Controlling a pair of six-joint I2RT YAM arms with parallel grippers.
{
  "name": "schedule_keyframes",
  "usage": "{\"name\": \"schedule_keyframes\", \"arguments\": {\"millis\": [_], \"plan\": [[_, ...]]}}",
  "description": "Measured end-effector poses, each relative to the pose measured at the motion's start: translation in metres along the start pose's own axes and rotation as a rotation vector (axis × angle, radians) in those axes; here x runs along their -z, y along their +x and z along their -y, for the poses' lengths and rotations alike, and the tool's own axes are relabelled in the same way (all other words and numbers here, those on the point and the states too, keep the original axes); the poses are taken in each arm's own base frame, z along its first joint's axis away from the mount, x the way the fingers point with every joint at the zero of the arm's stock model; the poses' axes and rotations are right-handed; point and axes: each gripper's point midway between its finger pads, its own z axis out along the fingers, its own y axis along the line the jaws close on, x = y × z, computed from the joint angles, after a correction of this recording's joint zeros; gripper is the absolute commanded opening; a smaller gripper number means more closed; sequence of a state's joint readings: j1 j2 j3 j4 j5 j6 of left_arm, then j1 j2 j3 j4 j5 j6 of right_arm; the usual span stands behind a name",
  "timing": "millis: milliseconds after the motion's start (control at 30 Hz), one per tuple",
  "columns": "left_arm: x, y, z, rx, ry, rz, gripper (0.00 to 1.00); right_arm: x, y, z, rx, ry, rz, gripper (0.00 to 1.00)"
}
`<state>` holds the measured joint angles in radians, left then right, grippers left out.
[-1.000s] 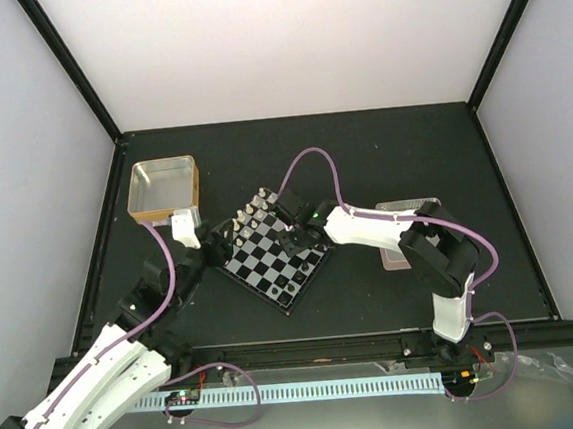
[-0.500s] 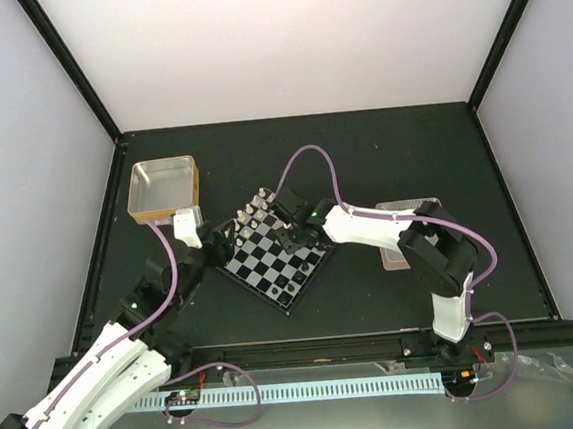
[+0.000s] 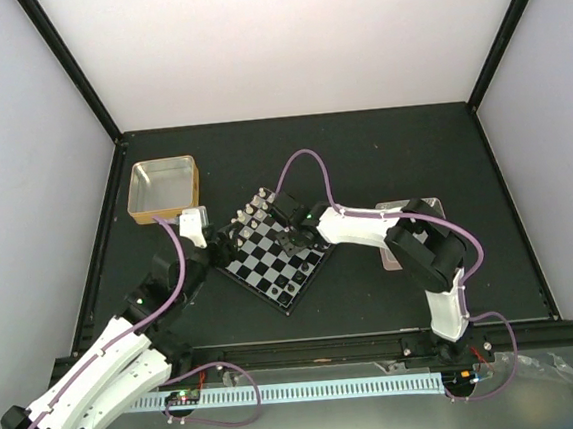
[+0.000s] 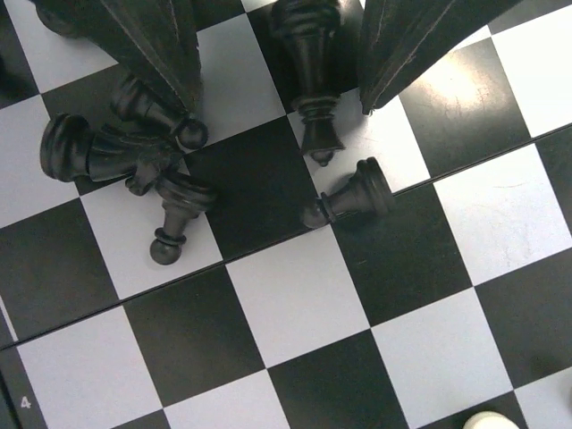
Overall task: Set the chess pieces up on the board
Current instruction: Pick up the chess piece from the chessboard.
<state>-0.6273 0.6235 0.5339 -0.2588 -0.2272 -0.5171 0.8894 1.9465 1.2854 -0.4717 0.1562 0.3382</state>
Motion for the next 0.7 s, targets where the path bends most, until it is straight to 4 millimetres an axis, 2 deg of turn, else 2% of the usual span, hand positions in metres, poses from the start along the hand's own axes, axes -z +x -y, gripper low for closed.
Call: {"name": "schedule_keyframes", "arguments": {"millis": [333, 467, 600, 700], "plan": [[-0.0008, 0.0, 0.001, 0.0, 0.004, -0.001, 0.68, 0.0001, 0.0047, -0.0065, -0.004, -0.04, -0.021, 0.43], [-0.0024, 0.0018, 0.0007, -0.001, 0.002, -0.008, 0.68, 0.0009, 0.0061, -0.009, -0.015, -0.056, -0.027, 0.3], [-0.0039, 0.0033, 0.0009, -0.002, 0.003, -0.012, 0.68, 0.0008, 0.0066, -0.0087, -0.026, -0.055, -0.028, 0.26], [-0.0039, 0.0037, 0.0012, -0.002, 0.006, -0.013, 0.68, 0.0007, 0.0065, -0.0084, -0.031, -0.053, -0.028, 0.12]]}}
